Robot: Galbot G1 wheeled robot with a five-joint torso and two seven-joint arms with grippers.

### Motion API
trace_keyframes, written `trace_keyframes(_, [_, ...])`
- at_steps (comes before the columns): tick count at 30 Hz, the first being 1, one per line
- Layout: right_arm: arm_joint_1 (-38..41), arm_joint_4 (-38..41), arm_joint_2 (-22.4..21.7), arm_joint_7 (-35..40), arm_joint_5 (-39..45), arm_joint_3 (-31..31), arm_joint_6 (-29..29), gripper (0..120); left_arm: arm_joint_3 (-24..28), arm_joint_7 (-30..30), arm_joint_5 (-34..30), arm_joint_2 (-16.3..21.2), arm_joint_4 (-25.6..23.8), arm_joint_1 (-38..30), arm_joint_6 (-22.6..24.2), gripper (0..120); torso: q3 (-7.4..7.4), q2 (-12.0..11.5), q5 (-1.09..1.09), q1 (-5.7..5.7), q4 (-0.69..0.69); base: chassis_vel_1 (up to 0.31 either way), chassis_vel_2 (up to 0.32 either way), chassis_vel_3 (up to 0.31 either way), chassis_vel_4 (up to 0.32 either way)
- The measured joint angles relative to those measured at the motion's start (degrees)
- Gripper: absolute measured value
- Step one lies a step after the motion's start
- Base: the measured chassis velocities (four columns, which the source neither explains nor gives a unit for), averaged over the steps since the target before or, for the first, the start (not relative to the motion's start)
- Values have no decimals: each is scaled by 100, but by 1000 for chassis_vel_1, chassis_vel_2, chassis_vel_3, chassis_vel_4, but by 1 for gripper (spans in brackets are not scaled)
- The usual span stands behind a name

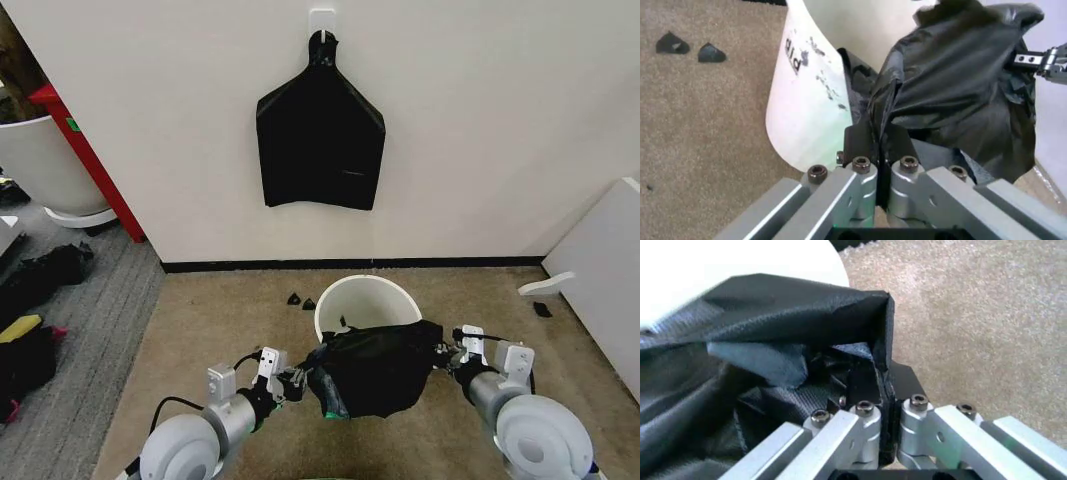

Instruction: Place the garbage bag over the trash bin.

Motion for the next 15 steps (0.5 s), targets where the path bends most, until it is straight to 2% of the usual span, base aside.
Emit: trace_keyframes(15, [-2,-354,91,-220,-164,71,134,0,51,82,96,-26,180,-97,-84,0,0,0,1,0,0,0,0,0,0])
